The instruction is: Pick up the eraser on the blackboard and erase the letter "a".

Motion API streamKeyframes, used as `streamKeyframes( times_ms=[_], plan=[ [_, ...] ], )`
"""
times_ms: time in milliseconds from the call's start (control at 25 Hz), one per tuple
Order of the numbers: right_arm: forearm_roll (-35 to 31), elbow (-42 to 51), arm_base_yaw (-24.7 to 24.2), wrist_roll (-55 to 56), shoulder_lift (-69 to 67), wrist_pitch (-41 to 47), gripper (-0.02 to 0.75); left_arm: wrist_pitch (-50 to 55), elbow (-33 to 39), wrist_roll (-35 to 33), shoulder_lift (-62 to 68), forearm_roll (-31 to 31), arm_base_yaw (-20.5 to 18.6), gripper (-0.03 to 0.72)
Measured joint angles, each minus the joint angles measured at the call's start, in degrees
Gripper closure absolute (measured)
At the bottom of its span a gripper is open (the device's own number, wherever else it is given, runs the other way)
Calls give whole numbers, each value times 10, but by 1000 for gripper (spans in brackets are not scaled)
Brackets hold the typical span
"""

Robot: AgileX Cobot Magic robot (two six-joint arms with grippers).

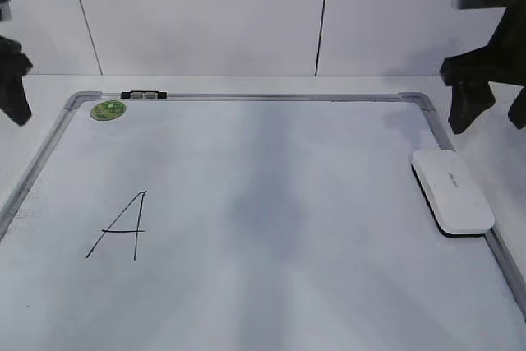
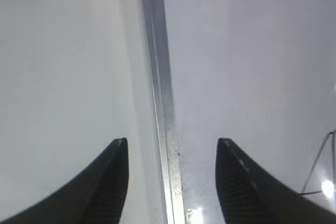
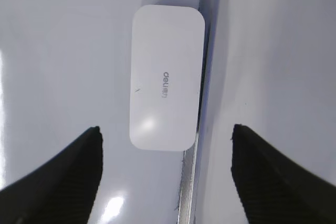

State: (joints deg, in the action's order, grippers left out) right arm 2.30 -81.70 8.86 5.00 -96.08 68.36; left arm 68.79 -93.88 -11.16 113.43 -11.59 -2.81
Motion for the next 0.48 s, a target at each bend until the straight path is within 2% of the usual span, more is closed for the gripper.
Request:
streamKeyframes(
  times_ms=[480],
  plan=[
    [-23,1,2,-17,157,25,141,22,-9,32,-242,-3,0,287]
  ],
)
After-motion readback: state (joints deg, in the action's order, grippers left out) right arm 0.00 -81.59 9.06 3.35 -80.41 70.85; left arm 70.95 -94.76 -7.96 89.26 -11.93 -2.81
